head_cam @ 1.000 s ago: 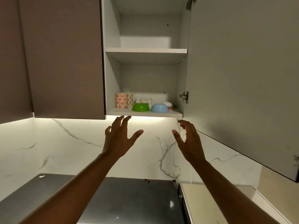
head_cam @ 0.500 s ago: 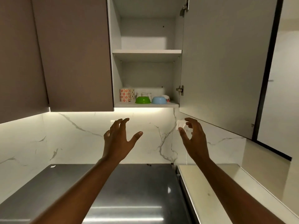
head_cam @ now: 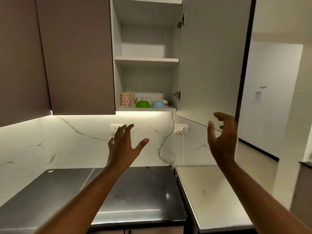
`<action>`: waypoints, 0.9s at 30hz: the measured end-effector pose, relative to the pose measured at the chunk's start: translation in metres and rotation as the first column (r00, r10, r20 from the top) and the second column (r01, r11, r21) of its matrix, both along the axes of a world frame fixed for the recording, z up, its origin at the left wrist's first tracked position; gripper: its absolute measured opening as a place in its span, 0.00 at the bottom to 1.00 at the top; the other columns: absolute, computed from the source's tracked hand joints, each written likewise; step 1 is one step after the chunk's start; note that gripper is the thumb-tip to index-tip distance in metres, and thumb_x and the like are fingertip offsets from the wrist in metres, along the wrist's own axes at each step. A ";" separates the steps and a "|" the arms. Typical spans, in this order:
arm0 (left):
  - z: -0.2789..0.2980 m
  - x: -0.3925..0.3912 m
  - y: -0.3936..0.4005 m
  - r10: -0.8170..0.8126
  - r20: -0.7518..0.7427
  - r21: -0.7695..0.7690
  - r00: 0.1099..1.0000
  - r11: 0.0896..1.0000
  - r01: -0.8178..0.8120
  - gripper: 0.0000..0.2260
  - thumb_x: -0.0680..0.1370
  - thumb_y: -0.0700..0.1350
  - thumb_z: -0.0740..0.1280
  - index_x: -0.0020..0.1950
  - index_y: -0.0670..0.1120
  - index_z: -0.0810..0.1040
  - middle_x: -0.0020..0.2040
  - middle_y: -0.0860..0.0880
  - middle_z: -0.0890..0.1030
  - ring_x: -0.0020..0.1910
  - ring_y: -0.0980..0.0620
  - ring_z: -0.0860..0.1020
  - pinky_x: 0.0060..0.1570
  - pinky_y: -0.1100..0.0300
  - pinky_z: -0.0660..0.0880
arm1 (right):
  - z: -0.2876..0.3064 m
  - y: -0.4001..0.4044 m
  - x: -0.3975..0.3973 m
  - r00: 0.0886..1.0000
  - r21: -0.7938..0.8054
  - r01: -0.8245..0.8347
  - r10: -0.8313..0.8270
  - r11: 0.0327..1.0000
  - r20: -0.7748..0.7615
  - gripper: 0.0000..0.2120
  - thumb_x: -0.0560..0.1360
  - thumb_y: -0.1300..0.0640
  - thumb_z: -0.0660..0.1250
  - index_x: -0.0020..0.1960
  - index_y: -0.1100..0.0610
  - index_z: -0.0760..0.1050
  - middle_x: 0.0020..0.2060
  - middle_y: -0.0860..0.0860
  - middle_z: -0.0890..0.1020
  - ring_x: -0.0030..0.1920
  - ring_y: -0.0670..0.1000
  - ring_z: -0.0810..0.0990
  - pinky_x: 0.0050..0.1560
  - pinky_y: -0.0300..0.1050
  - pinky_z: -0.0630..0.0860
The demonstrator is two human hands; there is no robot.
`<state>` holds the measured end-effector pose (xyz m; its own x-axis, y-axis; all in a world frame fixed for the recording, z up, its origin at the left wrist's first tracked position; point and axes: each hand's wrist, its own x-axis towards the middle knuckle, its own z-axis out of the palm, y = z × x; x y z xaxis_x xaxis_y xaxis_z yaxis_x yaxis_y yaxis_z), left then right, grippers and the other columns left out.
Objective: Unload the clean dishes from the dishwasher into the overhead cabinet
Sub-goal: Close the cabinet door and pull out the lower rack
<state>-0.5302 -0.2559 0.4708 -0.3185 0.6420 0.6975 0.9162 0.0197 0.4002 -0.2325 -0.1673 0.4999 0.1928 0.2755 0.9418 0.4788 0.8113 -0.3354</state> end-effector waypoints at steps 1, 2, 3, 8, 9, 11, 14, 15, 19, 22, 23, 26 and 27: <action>0.002 0.004 -0.002 -0.014 0.011 0.001 1.000 1.000 0.014 0.39 0.71 0.73 0.56 0.76 0.53 0.58 0.78 0.48 0.60 0.77 0.45 0.60 0.71 0.38 0.61 | 0.006 0.000 0.010 0.998 0.031 0.057 -0.056 0.998 -0.041 0.15 0.77 0.58 0.66 0.63 0.59 0.72 0.58 0.55 0.76 0.59 0.54 0.75 0.58 0.58 0.75; 0.006 0.009 -0.003 -0.027 0.017 0.004 1.000 1.000 0.027 0.39 0.72 0.72 0.57 0.76 0.53 0.58 0.78 0.48 0.60 0.77 0.46 0.60 0.71 0.38 0.61 | 0.011 0.001 0.020 0.989 0.031 0.112 -0.108 0.993 -0.096 0.17 0.76 0.59 0.67 0.64 0.58 0.72 0.60 0.55 0.75 0.60 0.54 0.74 0.61 0.57 0.73; 0.008 0.014 -0.004 -0.038 0.019 0.007 0.999 0.999 0.037 0.38 0.72 0.72 0.57 0.76 0.53 0.58 0.78 0.48 0.61 0.76 0.46 0.60 0.71 0.37 0.61 | 0.014 0.003 0.029 0.976 0.002 0.157 -0.155 0.988 -0.156 0.19 0.76 0.59 0.68 0.66 0.57 0.71 0.61 0.55 0.74 0.63 0.54 0.73 0.64 0.56 0.70; 0.029 0.048 0.003 -0.058 0.081 -0.001 0.995 0.998 0.059 0.38 0.71 0.71 0.57 0.76 0.53 0.59 0.77 0.48 0.62 0.74 0.46 0.64 0.71 0.39 0.62 | 0.013 0.031 0.061 0.982 -0.224 0.046 -0.085 0.974 -0.170 0.31 0.77 0.56 0.70 0.76 0.55 0.62 0.70 0.56 0.68 0.69 0.56 0.69 0.69 0.59 0.70; 0.033 0.056 0.006 -0.063 0.086 -0.001 0.994 0.998 0.063 0.38 0.71 0.70 0.57 0.76 0.53 0.59 0.77 0.49 0.62 0.74 0.46 0.64 0.71 0.39 0.62 | 0.013 0.036 0.064 0.989 -0.276 -0.015 -0.026 0.961 -0.145 0.31 0.77 0.55 0.70 0.76 0.55 0.61 0.71 0.57 0.69 0.69 0.57 0.70 0.69 0.60 0.70; 0.038 0.073 0.013 -0.076 0.095 0.005 0.993 0.997 0.076 0.37 0.72 0.69 0.58 0.76 0.53 0.59 0.77 0.49 0.61 0.75 0.46 0.63 0.71 0.41 0.61 | 0.014 0.044 0.068 0.993 -0.351 -0.086 0.052 0.933 -0.104 0.31 0.77 0.55 0.70 0.77 0.56 0.62 0.71 0.56 0.71 0.70 0.57 0.71 0.69 0.59 0.70; 0.040 0.100 0.023 -0.117 0.126 0.023 0.985 0.993 0.115 0.35 0.73 0.68 0.60 0.76 0.54 0.59 0.77 0.50 0.61 0.75 0.47 0.63 0.71 0.41 0.61 | 0.017 0.052 0.074 0.987 -0.357 -0.129 0.085 0.925 -0.135 0.29 0.77 0.56 0.71 0.75 0.55 0.64 0.67 0.57 0.76 0.66 0.57 0.75 0.65 0.59 0.75; 0.039 0.107 0.025 -0.124 0.129 0.025 0.984 0.992 0.121 0.35 0.73 0.68 0.60 0.76 0.54 0.59 0.77 0.50 0.61 0.75 0.47 0.63 0.70 0.42 0.61 | 0.018 0.053 0.074 0.978 -0.355 -0.162 0.101 0.921 -0.183 0.28 0.77 0.57 0.71 0.74 0.55 0.65 0.65 0.57 0.77 0.64 0.57 0.77 0.63 0.58 0.76; 0.034 0.128 0.034 -0.132 0.136 -0.001 0.982 0.991 0.134 0.33 0.75 0.65 0.63 0.76 0.54 0.59 0.77 0.50 0.61 0.74 0.47 0.63 0.70 0.42 0.62 | 0.020 0.052 0.073 0.954 -0.307 -0.234 0.157 0.922 -0.256 0.23 0.76 0.61 0.71 0.71 0.58 0.72 0.60 0.56 0.80 0.58 0.54 0.81 0.57 0.49 0.81; 0.034 0.139 0.041 -0.160 0.184 -0.022 0.970 0.986 0.167 0.33 0.75 0.64 0.63 0.76 0.54 0.59 0.77 0.50 0.62 0.74 0.47 0.64 0.71 0.41 0.63 | 0.018 0.046 0.061 0.942 -0.261 -0.287 0.222 0.922 -0.251 0.20 0.76 0.64 0.71 0.68 0.58 0.75 0.58 0.55 0.82 0.55 0.51 0.83 0.52 0.40 0.81; 0.034 0.142 0.044 -0.179 0.208 -0.017 0.961 0.982 0.187 0.33 0.75 0.64 0.63 0.76 0.54 0.59 0.77 0.50 0.62 0.74 0.47 0.64 0.71 0.41 0.63 | 0.017 0.043 0.055 0.935 -0.250 -0.316 0.255 0.915 -0.247 0.21 0.76 0.64 0.71 0.67 0.57 0.75 0.57 0.54 0.82 0.55 0.50 0.83 0.51 0.38 0.81; 0.035 0.152 0.046 -0.262 0.273 0.039 0.925 0.964 0.262 0.31 0.75 0.62 0.64 0.75 0.54 0.60 0.77 0.50 0.62 0.73 0.48 0.65 0.70 0.46 0.65 | 0.010 0.035 0.029 0.923 -0.227 -0.373 0.336 0.900 -0.187 0.22 0.75 0.64 0.72 0.68 0.55 0.75 0.58 0.52 0.82 0.55 0.46 0.82 0.51 0.36 0.81; 0.035 0.154 0.046 -0.286 0.289 0.069 0.913 0.958 0.278 0.30 0.76 0.61 0.64 0.75 0.54 0.60 0.77 0.50 0.61 0.73 0.49 0.65 0.69 0.52 0.66 | 0.007 0.032 0.019 0.921 -0.220 -0.384 0.356 0.897 -0.157 0.22 0.75 0.64 0.72 0.68 0.55 0.74 0.59 0.51 0.81 0.56 0.45 0.82 0.52 0.36 0.80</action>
<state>-0.3763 -0.2095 0.5054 -0.3193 0.7184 0.6180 0.7235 -0.2364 0.6486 -0.2136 -0.1352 0.5066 0.1310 0.5638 0.8154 0.1087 0.8094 -0.5771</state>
